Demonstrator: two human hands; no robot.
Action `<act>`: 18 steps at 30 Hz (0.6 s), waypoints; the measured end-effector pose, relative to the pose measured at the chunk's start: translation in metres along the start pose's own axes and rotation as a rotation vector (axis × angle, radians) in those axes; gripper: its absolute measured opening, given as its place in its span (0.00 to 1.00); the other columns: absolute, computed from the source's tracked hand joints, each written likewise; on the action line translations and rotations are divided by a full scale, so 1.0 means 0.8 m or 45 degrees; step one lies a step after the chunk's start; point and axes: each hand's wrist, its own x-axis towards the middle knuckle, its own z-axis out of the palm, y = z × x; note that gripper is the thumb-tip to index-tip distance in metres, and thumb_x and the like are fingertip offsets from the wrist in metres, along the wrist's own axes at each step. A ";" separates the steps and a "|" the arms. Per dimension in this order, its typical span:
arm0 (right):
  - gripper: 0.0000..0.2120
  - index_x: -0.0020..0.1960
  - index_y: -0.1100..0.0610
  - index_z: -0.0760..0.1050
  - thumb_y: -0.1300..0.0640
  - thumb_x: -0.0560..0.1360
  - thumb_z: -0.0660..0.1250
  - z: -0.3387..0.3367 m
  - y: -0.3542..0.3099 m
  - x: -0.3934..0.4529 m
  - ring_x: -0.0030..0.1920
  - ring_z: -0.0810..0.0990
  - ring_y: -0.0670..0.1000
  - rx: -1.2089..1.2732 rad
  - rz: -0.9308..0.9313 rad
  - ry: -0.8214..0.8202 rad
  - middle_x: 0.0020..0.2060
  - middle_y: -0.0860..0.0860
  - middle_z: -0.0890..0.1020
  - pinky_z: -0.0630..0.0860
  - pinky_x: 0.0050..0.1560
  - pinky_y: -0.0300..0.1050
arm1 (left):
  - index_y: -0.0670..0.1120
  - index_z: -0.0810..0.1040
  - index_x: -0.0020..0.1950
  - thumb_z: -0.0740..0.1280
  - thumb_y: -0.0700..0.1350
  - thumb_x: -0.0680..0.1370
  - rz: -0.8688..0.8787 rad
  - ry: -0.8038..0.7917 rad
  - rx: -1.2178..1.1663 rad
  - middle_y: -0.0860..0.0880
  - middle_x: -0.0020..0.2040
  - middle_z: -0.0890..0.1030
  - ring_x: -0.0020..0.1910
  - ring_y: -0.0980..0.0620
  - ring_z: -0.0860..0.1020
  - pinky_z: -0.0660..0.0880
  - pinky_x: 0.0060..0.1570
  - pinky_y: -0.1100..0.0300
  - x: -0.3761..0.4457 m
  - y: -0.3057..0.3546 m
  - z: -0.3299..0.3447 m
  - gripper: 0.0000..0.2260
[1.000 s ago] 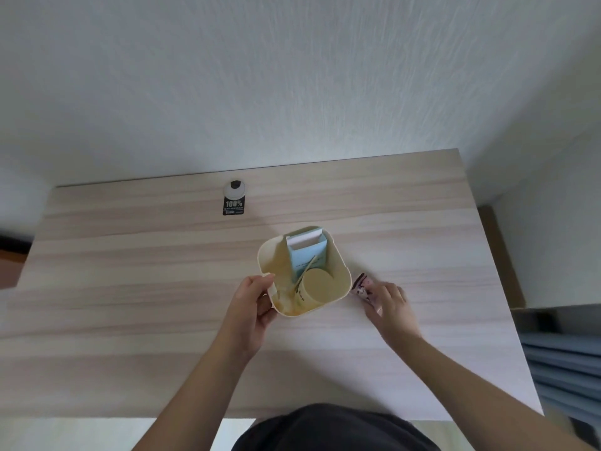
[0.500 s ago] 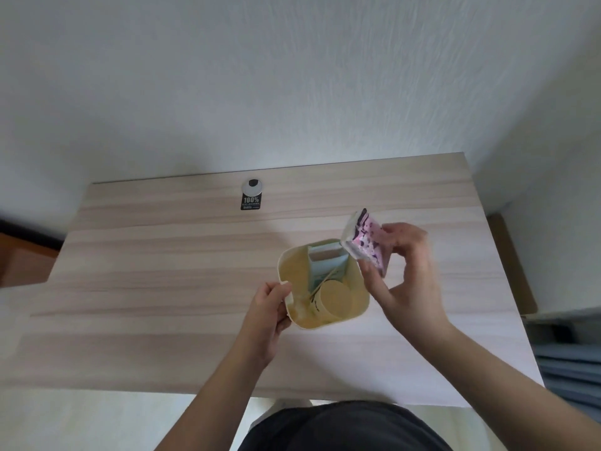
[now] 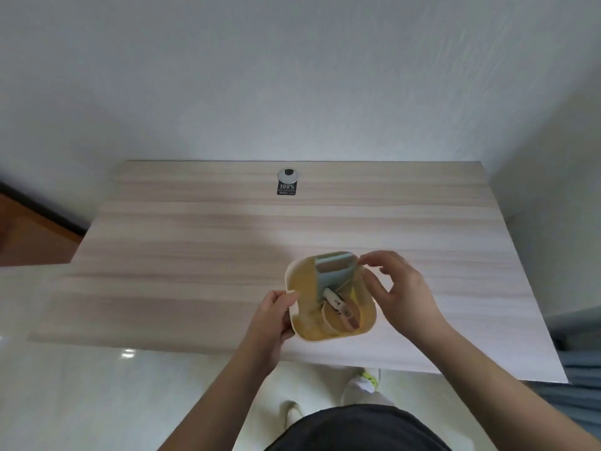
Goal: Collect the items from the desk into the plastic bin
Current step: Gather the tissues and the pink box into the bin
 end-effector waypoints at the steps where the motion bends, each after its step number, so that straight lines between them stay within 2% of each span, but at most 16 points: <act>1: 0.08 0.55 0.49 0.78 0.57 0.77 0.66 0.007 -0.004 -0.006 0.51 0.76 0.36 -0.005 0.039 0.010 0.52 0.44 0.80 0.72 0.53 0.30 | 0.43 0.73 0.48 0.66 0.48 0.75 0.013 -0.009 0.002 0.43 0.43 0.70 0.42 0.44 0.69 0.72 0.38 0.54 -0.007 -0.004 -0.014 0.10; 3: 0.10 0.59 0.49 0.76 0.55 0.78 0.65 0.018 -0.013 -0.016 0.53 0.78 0.41 0.017 0.110 0.004 0.55 0.45 0.79 0.74 0.54 0.36 | 0.43 0.73 0.45 0.66 0.48 0.76 0.052 -0.041 -0.015 0.43 0.37 0.69 0.36 0.46 0.71 0.72 0.31 0.60 -0.022 -0.010 -0.041 0.08; 5: 0.15 0.65 0.46 0.72 0.49 0.79 0.63 0.029 -0.025 -0.028 0.56 0.78 0.44 0.039 0.165 -0.103 0.59 0.44 0.77 0.72 0.54 0.36 | 0.42 0.72 0.44 0.66 0.49 0.73 0.087 -0.100 -0.027 0.44 0.33 0.70 0.31 0.50 0.72 0.70 0.27 0.62 -0.036 -0.012 -0.069 0.10; 6: 0.18 0.67 0.44 0.70 0.44 0.78 0.61 0.034 -0.030 -0.035 0.59 0.76 0.43 0.064 0.192 -0.192 0.62 0.43 0.76 0.70 0.56 0.36 | 0.40 0.73 0.45 0.67 0.50 0.71 0.097 -0.151 -0.036 0.42 0.35 0.72 0.33 0.48 0.73 0.70 0.31 0.61 -0.043 -0.013 -0.081 0.13; 8: 0.23 0.69 0.38 0.66 0.34 0.75 0.57 0.043 -0.039 -0.050 0.63 0.73 0.42 0.213 0.267 -0.373 0.66 0.40 0.73 0.69 0.60 0.40 | 0.31 0.73 0.54 0.68 0.51 0.70 0.100 -0.252 -0.038 0.37 0.46 0.75 0.43 0.41 0.71 0.68 0.43 0.50 -0.051 -0.013 -0.103 0.24; 9: 0.25 0.69 0.35 0.66 0.30 0.74 0.56 0.048 -0.042 -0.057 0.66 0.72 0.42 0.322 0.319 -0.446 0.67 0.38 0.73 0.68 0.63 0.43 | 0.30 0.72 0.57 0.68 0.52 0.70 0.087 -0.296 -0.023 0.36 0.50 0.74 0.47 0.39 0.70 0.64 0.46 0.45 -0.054 -0.012 -0.111 0.28; 11: 0.26 0.67 0.32 0.67 0.26 0.72 0.53 0.057 -0.045 -0.072 0.68 0.70 0.43 0.483 0.396 -0.549 0.67 0.36 0.73 0.67 0.67 0.47 | 0.28 0.70 0.59 0.68 0.52 0.71 0.062 -0.360 0.045 0.35 0.53 0.72 0.49 0.38 0.67 0.60 0.47 0.43 -0.060 -0.007 -0.122 0.29; 13: 0.27 0.67 0.32 0.69 0.26 0.73 0.48 0.060 -0.046 -0.084 0.68 0.70 0.42 0.527 0.389 -0.621 0.66 0.36 0.74 0.65 0.71 0.52 | 0.28 0.71 0.57 0.69 0.52 0.72 0.034 -0.407 0.070 0.35 0.53 0.72 0.50 0.37 0.66 0.60 0.48 0.43 -0.064 -0.002 -0.127 0.28; 15: 0.27 0.69 0.36 0.67 0.28 0.76 0.46 0.057 -0.048 -0.091 0.69 0.69 0.42 0.591 0.301 -0.716 0.67 0.38 0.74 0.62 0.73 0.52 | 0.29 0.73 0.57 0.71 0.53 0.70 -0.017 -0.423 0.045 0.35 0.55 0.70 0.52 0.37 0.65 0.58 0.48 0.43 -0.067 0.003 -0.125 0.29; 16: 0.28 0.72 0.40 0.65 0.30 0.77 0.48 0.054 -0.049 -0.093 0.70 0.68 0.44 0.622 0.224 -0.776 0.69 0.41 0.73 0.63 0.72 0.50 | 0.30 0.74 0.58 0.72 0.53 0.69 -0.059 -0.430 0.033 0.35 0.56 0.69 0.52 0.37 0.64 0.58 0.48 0.44 -0.068 0.007 -0.124 0.30; 18: 0.34 0.76 0.48 0.60 0.32 0.75 0.59 0.045 -0.050 -0.092 0.72 0.67 0.50 0.616 0.068 -0.895 0.72 0.47 0.70 0.67 0.70 0.45 | 0.34 0.78 0.58 0.72 0.54 0.68 -0.144 -0.456 0.060 0.36 0.55 0.72 0.51 0.37 0.67 0.63 0.48 0.45 -0.069 0.018 -0.121 0.27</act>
